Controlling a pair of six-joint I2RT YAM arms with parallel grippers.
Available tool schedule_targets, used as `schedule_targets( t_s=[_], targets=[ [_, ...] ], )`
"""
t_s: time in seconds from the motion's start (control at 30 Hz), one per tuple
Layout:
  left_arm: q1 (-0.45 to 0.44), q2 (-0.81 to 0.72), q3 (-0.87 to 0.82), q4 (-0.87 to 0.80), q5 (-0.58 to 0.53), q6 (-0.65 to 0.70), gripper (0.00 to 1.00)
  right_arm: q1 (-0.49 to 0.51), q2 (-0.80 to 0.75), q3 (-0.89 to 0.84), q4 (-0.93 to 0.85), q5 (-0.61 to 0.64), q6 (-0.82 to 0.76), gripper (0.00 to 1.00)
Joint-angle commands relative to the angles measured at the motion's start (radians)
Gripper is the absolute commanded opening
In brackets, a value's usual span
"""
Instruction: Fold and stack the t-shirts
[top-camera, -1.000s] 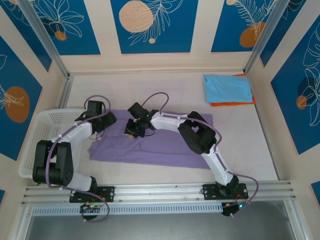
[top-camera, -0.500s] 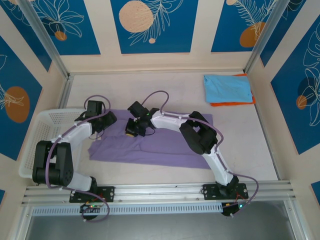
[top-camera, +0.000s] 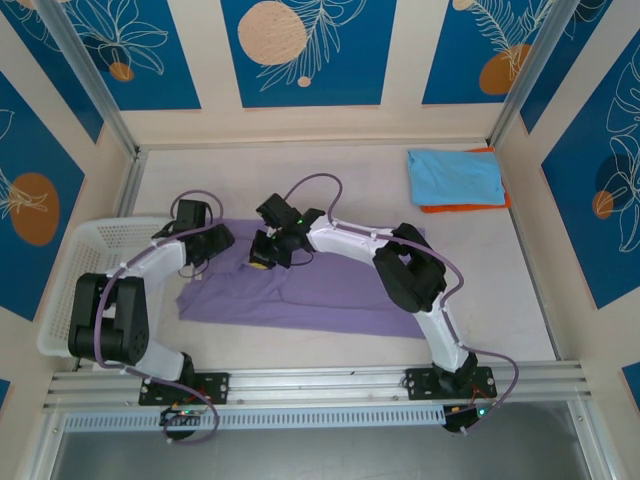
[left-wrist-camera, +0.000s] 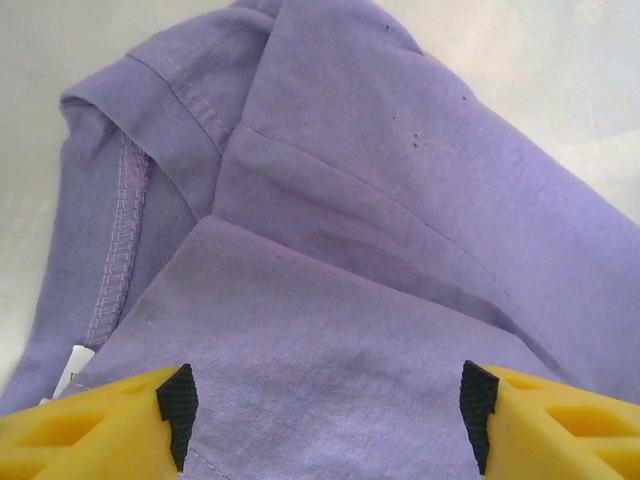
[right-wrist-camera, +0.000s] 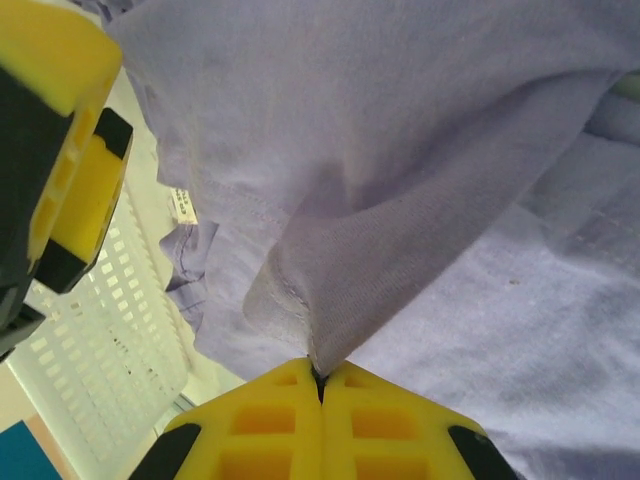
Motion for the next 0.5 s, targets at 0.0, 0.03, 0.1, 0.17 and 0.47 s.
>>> schedule_targets(
  t_s=[0.0, 0.03, 0.1, 0.17, 0.47],
  targets=[
    [0.008, 0.011, 0.031, -0.030, -0.027, 0.018, 0.73, 0.009, -0.080, -0.022, -0.040, -0.041, -0.036, 0.00],
    [0.008, 0.013, 0.032, -0.031, -0.027, 0.017, 0.73, 0.010, -0.085, -0.028, -0.047, -0.047, -0.044, 0.00],
    [0.008, 0.020, 0.037, -0.034, -0.026, 0.018, 0.74, 0.010, -0.090, -0.036, -0.059, -0.062, -0.055, 0.00],
    [0.008, 0.029, 0.043, -0.039, -0.025, 0.021, 0.74, 0.011, -0.101, -0.060, -0.058, -0.064, -0.058, 0.00],
    [0.008, 0.055, 0.062, -0.053, -0.013, 0.030, 0.77, 0.010, -0.091, -0.187, -0.018, -0.088, -0.067, 0.00]
  ],
)
